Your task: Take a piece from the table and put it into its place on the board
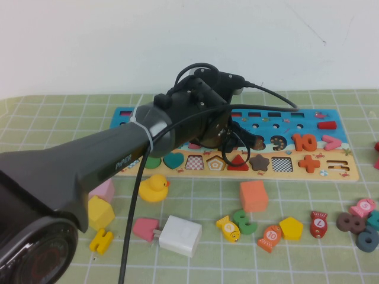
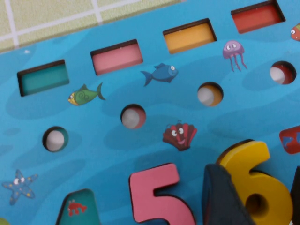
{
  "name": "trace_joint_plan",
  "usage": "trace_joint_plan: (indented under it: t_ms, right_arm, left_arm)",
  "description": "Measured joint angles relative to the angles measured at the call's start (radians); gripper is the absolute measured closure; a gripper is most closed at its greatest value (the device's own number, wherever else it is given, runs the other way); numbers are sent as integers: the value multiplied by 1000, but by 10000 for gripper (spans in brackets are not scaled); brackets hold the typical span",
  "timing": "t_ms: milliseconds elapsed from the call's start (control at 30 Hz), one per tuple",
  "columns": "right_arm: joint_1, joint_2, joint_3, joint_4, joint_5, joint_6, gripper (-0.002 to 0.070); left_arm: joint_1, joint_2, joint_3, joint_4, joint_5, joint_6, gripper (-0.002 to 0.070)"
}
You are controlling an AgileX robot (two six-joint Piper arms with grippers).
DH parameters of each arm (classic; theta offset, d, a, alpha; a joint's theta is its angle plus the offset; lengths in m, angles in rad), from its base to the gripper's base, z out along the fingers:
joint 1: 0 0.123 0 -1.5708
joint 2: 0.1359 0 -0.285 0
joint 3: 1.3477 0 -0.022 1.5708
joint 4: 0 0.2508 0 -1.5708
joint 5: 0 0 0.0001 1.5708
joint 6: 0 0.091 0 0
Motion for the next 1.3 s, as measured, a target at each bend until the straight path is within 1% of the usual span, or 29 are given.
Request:
trace_joint_plan:
  t_ms: [200,233,267,367,433,567,700,800,900,967,1033,1067,1167,1300]
  right_arm:
    - [0,0,0,0,0,0,679]
    - [0,0,0,0,0,0,679]
    - [0,0,0,0,0,0,678]
    - [0,0,0,0,0,0,679]
    - [0,0,0,0,0,0,679]
    - [0,0,0,0,0,0,678]
    - [0,0,0,0,0,0,679]
    - [0,0,0,0,0,0,679]
    - [0,0,0,0,0,0,679]
    - [0,0,0,0,0,0,678]
    - [0,0,0,0,0,0,678]
    - [0,0,0,0,0,0,679]
    - [0,0,0,0,0,0,679]
    - [0,0,0,0,0,0,679]
  left_arm:
    - [0,0,0,2,0,7,411]
    - [0,0,0,2,0,10,400]
    - [0,0,0,2,0,11,384]
    - [0,0,-2,8,0,11,293]
    - [0,2,-18,8,5,11,255]
    - [0,4,-56,8,17,27,237]
    - [0,4,-114,8,36,40,244]
    - [0,4,-175,8,98,71,309]
    - [0,4,-269,8,214,147,420]
    - [0,4,-361,6,319,208,517]
    - [0,4,-469,6,417,259,599]
    - [0,4,-528,6,470,284,626]
    - [0,4,-707,6,582,358,662]
    - [0,-31,-888,-22,617,420,672]
